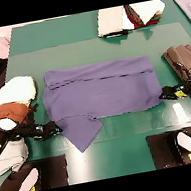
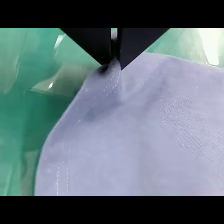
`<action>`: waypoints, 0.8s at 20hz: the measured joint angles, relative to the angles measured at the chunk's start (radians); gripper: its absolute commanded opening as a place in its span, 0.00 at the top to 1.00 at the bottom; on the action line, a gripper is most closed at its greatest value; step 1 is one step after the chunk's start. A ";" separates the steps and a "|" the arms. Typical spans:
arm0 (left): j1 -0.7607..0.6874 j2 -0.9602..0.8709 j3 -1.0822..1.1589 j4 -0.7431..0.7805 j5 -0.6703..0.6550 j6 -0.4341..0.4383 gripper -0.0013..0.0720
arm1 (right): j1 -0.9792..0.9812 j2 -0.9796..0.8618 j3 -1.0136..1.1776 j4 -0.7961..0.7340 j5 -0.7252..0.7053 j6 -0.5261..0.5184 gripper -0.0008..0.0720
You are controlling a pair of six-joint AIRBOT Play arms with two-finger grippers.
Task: Fold the shirts.
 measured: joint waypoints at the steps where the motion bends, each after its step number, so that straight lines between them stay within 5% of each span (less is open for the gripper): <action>1: 0.000 0.002 -0.014 -0.021 0.006 0.005 0.49 | 0.002 0.008 0.000 0.002 0.000 0.000 0.97; 4: 0.000 0.004 -0.038 -0.071 0.047 0.019 0.50 | 0.005 0.022 0.000 0.002 0.003 0.000 0.97; 5: -0.001 0.005 -0.042 -0.086 0.065 0.026 0.85 | 0.005 0.024 0.000 0.003 0.004 0.001 0.97; 6: -0.001 0.004 -0.045 -0.085 0.093 0.034 0.95 | 0.006 0.026 0.000 0.003 0.004 0.001 0.97; 16: 0.000 0.112 0.010 -0.059 -0.040 0.088 0.96 | 0.006 0.030 0.075 -0.058 0.125 0.003 0.97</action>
